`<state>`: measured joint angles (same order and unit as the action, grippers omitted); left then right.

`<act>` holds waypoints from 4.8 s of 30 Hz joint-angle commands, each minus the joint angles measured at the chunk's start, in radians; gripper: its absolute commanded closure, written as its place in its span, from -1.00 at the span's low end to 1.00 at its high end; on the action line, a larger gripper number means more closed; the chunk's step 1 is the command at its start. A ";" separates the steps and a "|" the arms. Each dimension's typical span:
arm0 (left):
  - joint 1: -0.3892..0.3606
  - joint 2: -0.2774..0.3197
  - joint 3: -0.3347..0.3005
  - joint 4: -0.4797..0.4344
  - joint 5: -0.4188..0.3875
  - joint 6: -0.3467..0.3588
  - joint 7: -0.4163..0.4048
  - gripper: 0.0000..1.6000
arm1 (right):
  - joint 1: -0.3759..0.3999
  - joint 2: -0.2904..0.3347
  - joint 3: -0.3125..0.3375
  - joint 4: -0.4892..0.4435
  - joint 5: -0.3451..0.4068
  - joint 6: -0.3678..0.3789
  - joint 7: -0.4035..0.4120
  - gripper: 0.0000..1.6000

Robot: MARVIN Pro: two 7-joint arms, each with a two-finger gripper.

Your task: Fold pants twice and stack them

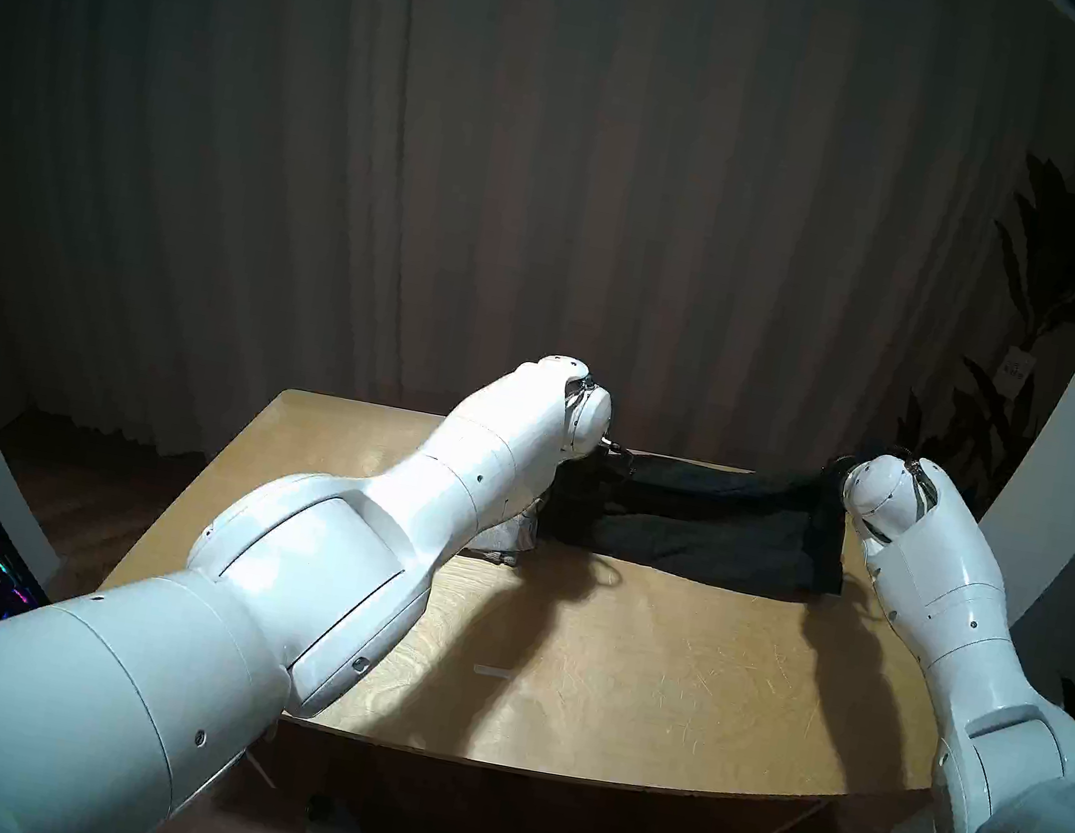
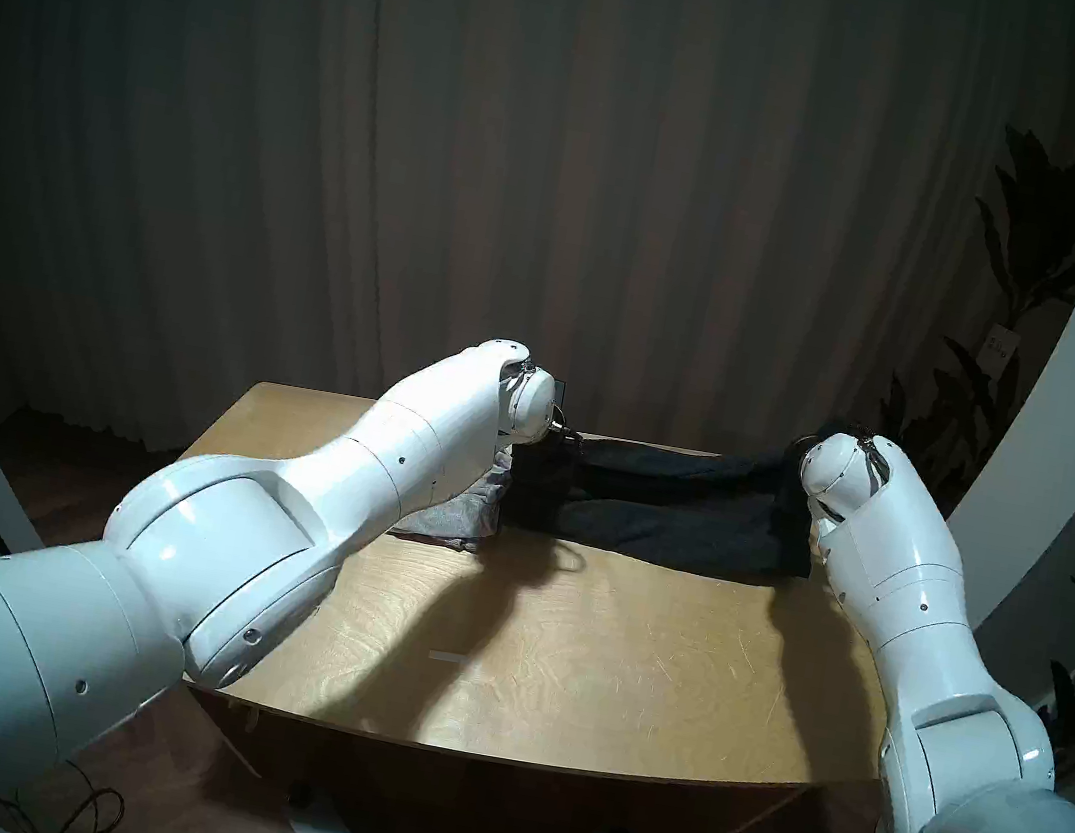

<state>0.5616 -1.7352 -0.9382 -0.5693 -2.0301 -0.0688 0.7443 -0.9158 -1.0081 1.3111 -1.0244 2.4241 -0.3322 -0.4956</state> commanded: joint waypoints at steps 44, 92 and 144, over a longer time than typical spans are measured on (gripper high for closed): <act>-0.085 -0.098 0.099 0.176 0.099 0.012 -0.247 -0.79 | 0.251 -0.148 -0.030 0.339 -0.049 0.047 0.169 -1.00; -0.120 -0.092 0.163 0.244 0.158 0.009 -0.474 -1.00 | 0.179 -0.150 -0.006 0.340 -0.092 0.188 0.351 -1.00; -0.128 0.181 0.051 0.163 0.182 -0.123 -0.587 -1.00 | -0.268 0.009 -0.019 -0.104 -0.166 0.269 0.440 -1.00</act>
<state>0.4504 -1.5726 -0.8829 -0.3713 -1.8503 -0.1784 0.1825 -1.1248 -1.0305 1.2790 -1.0672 2.2608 -0.0439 -0.0661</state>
